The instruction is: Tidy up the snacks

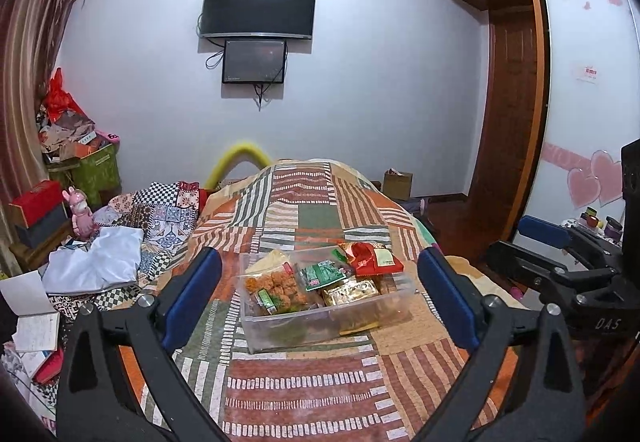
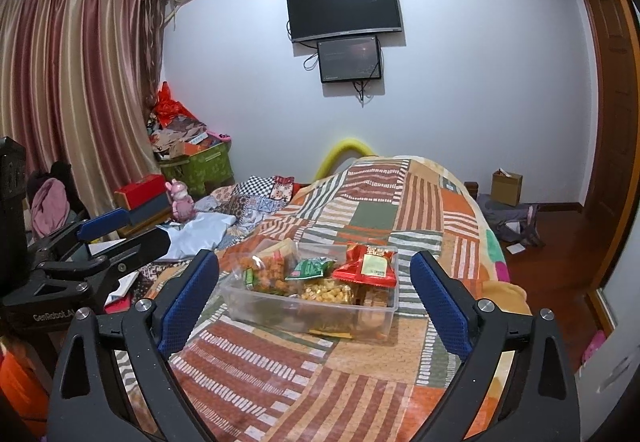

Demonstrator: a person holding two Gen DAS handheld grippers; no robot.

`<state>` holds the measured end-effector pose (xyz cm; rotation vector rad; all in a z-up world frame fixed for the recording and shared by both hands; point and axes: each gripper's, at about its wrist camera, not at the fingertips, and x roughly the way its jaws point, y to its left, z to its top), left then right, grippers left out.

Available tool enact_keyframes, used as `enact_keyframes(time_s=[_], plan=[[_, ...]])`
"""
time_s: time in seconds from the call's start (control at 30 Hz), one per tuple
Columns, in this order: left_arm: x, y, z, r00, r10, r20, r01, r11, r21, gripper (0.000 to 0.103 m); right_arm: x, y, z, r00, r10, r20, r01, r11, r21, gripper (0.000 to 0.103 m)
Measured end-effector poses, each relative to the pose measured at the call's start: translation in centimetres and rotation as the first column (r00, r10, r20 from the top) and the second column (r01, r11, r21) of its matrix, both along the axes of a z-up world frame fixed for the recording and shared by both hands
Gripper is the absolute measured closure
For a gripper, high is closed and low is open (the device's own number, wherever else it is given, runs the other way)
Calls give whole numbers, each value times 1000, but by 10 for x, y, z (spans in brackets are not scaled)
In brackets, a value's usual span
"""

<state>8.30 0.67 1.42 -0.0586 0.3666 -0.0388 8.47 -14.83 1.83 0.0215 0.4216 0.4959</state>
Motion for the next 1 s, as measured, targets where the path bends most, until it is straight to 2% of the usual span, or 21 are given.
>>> enact_keyframes(time_s=[1.0], plan=[[7, -1, -5, 1000, -24, -19, 23, 1000, -13, 3, 3, -8, -5, 999, -15, -33, 16, 1000, 27, 7]])
